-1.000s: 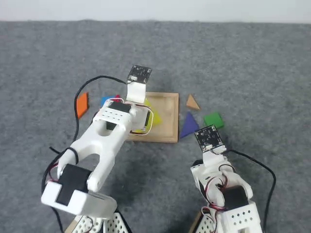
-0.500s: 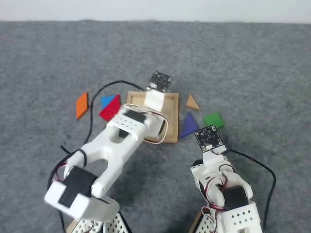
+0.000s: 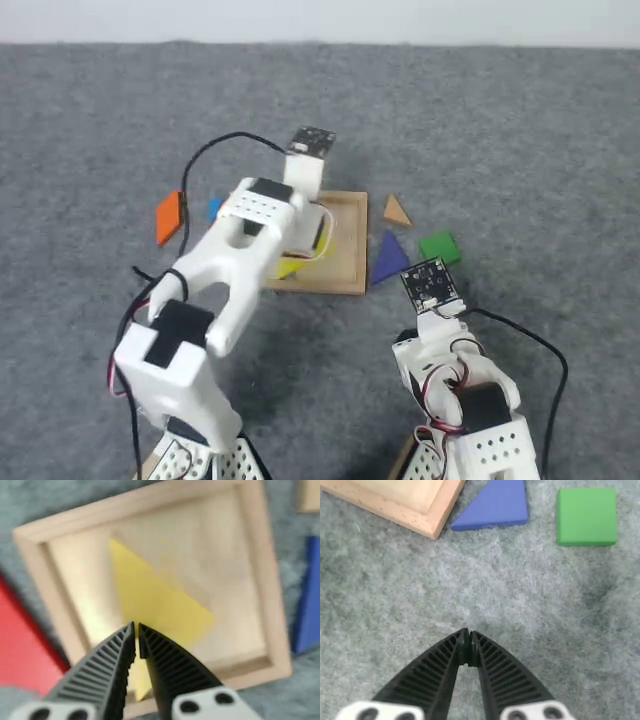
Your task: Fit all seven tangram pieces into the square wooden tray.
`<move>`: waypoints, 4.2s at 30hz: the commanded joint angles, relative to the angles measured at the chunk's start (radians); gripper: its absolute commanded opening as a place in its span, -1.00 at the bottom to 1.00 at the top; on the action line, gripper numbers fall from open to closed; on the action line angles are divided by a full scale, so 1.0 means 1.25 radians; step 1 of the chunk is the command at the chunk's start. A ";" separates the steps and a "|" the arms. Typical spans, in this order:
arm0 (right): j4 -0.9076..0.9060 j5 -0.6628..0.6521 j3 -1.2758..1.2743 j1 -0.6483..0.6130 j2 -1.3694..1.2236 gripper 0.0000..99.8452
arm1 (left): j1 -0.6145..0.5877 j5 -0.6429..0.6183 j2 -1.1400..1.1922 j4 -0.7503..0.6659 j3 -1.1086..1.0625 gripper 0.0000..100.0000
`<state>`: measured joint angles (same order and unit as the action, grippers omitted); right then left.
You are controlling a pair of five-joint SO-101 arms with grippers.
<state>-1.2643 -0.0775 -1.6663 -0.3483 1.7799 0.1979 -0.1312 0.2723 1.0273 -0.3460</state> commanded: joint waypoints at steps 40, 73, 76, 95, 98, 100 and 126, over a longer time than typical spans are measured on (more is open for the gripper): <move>0.019 -0.007 -0.014 0.013 0.014 -0.99 | 0.063 0.000 -0.038 -0.146 -0.058 -0.98; 0.018 -0.007 -0.014 0.026 0.014 -0.99 | -0.028 0.085 -0.333 -0.005 -0.193 -0.98; 0.019 -0.007 -0.014 0.034 0.014 -0.99 | -0.054 0.085 -0.430 -0.005 -0.235 -0.97; 0.021 -0.007 -0.014 0.034 0.014 -0.99 | -0.351 0.120 -0.162 0.099 -0.025 -0.47; 0.021 -0.007 -0.014 0.034 0.014 -0.99 | -0.357 0.063 -0.083 0.161 0.069 -0.33; 0.021 -0.007 -0.014 0.034 0.014 -0.99 | -0.363 0.031 -0.022 0.177 0.123 -0.26; 0.020 -0.007 -0.014 0.034 0.014 -0.99 | -0.303 0.026 0.200 0.162 0.310 -0.28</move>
<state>-1.2643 -0.0775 -1.6663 -0.3268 1.7799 -0.2117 -0.0898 0.5102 1.2160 -0.0345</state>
